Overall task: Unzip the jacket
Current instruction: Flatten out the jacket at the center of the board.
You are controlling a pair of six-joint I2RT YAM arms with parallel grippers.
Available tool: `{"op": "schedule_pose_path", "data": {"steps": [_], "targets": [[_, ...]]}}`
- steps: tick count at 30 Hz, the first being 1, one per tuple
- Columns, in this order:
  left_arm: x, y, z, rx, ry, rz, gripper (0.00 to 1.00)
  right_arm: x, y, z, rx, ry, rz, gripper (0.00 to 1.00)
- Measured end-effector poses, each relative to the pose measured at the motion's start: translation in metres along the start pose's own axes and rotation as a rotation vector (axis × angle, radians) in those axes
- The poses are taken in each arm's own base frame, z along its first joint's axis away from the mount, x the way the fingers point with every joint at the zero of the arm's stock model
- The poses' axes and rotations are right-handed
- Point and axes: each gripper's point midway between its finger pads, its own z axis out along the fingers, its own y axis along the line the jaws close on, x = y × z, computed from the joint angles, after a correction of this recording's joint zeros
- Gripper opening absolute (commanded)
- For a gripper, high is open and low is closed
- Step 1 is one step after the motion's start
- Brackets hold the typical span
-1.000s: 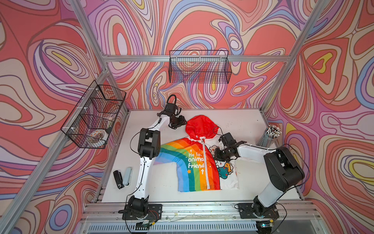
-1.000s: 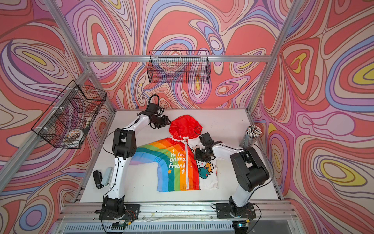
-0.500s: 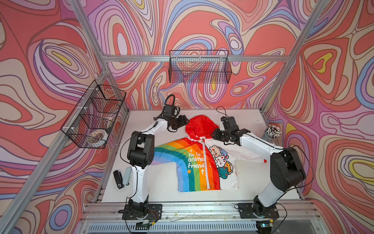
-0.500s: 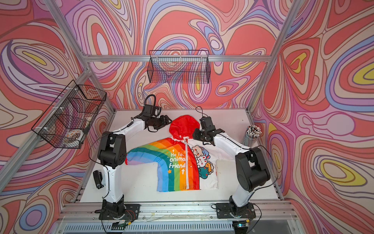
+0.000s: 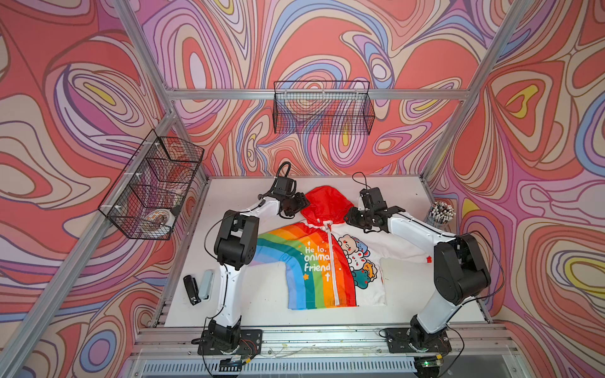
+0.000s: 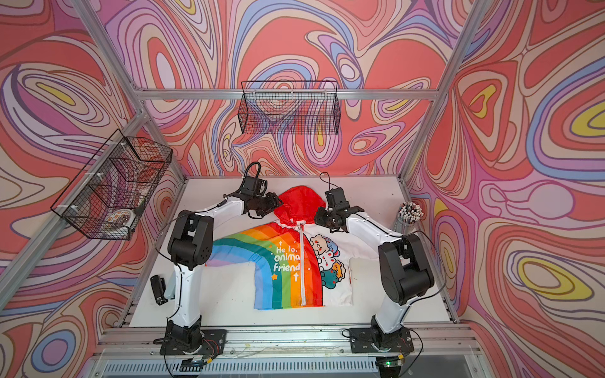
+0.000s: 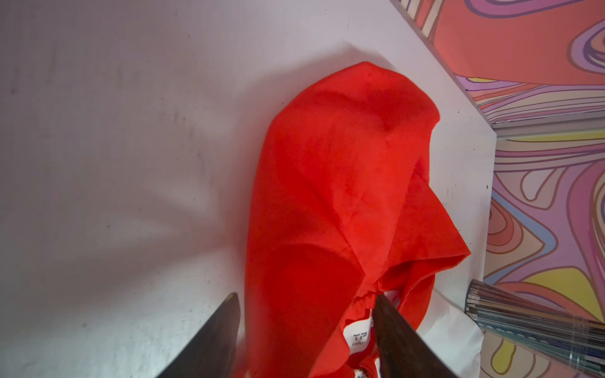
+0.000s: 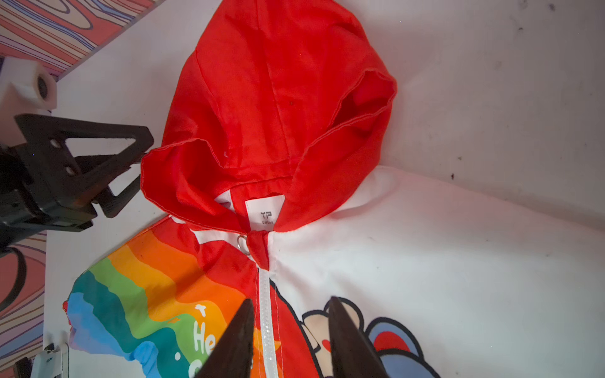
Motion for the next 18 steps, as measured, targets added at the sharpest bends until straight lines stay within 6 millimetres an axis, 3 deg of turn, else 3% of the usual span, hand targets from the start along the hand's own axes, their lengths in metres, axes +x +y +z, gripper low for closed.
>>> {"op": "schedule_pose_path", "data": {"steps": [3, 5, 8, 13, 16, 18], "targets": [[0.002, 0.005, 0.004, -0.010, 0.005, -0.020, 0.64, 0.000, -0.001, 0.000, 0.003, 0.001, 0.003, 0.39], [0.004, 0.007, 0.007, -0.014, 0.010, -0.030, 0.58, -0.001, -0.003, 0.000, 0.005, 0.003, 0.006, 0.40], [0.006, 0.011, 0.012, -0.021, 0.018, -0.047, 0.41, -0.008, -0.005, 0.002, 0.009, 0.001, 0.016, 0.41], [0.006, 0.013, 0.016, -0.028, 0.023, -0.053, 0.15, -0.030, -0.013, 0.014, 0.022, -0.010, 0.058, 0.56], [-0.001, 0.006, 0.014, -0.020, 0.012, -0.039, 0.04, -0.041, -0.020, 0.026, 0.037, -0.005, 0.087, 0.62], [-0.007, -0.001, 0.012, -0.010, 0.002, -0.022, 0.02, -0.047, -0.025, 0.036, 0.047, -0.001, 0.108, 0.62]]}}
